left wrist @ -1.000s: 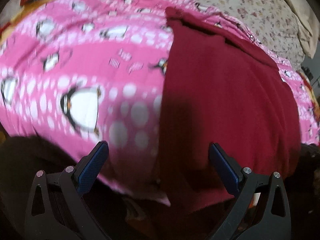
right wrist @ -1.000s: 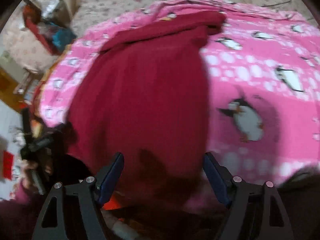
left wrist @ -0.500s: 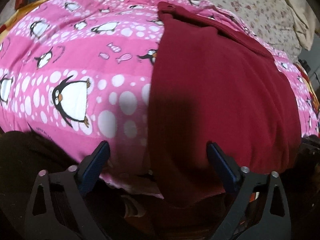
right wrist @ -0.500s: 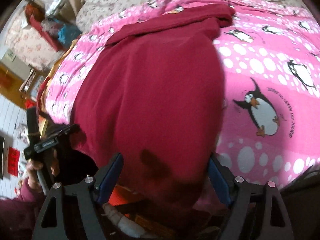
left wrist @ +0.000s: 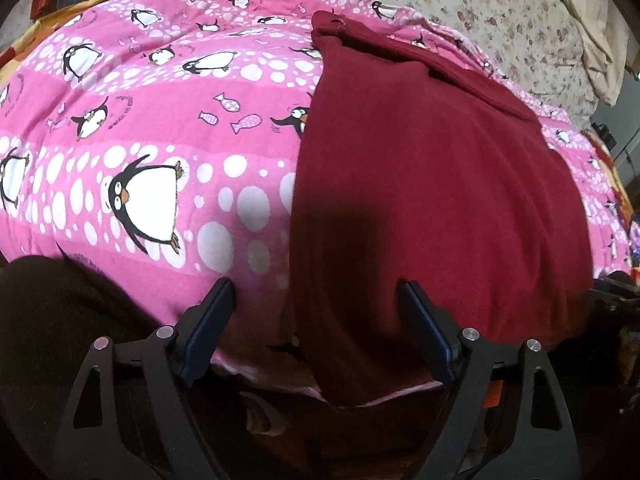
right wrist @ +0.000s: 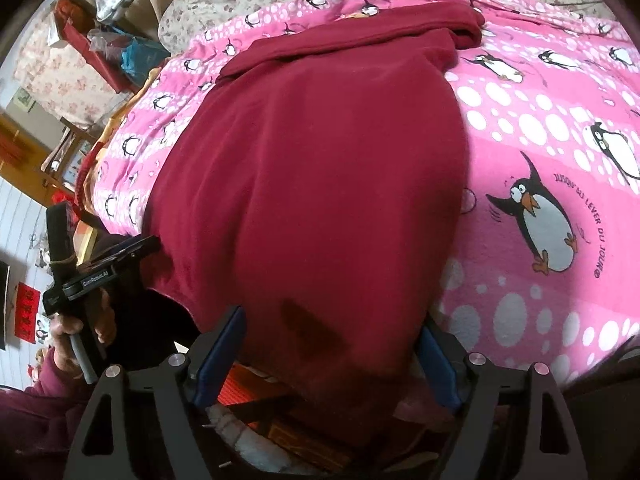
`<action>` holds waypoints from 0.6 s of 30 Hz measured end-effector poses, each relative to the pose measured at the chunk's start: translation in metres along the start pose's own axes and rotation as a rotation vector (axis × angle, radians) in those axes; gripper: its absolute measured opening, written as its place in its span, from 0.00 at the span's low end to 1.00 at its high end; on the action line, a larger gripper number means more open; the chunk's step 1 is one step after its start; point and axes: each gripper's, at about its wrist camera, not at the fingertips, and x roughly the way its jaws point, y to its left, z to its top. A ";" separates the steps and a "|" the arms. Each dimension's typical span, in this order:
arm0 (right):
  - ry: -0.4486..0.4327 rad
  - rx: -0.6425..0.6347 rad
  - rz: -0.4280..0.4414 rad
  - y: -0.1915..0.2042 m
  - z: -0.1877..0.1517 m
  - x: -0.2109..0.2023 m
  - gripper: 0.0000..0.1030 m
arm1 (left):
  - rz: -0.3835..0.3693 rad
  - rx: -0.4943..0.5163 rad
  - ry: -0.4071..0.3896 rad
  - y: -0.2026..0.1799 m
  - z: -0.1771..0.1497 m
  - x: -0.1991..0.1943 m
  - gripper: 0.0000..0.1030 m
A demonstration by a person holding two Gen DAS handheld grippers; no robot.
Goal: Fold small clothes
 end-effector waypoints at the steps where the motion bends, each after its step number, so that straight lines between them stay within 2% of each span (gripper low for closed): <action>1: 0.001 -0.004 -0.003 0.001 0.000 0.001 0.79 | 0.001 0.006 -0.004 -0.002 -0.001 -0.001 0.78; 3: 0.004 -0.009 -0.007 0.001 0.000 0.002 0.81 | -0.008 0.027 -0.003 -0.006 -0.002 -0.002 0.59; 5: 0.007 -0.013 -0.012 0.002 -0.001 0.003 0.82 | -0.038 0.038 0.004 -0.009 -0.003 -0.002 0.58; 12: 0.010 -0.005 -0.002 -0.001 0.001 0.005 0.82 | -0.031 0.034 0.024 -0.009 -0.003 0.004 0.58; 18: 0.018 -0.033 -0.014 0.003 -0.001 0.007 0.87 | -0.019 0.041 0.023 -0.012 -0.004 0.005 0.59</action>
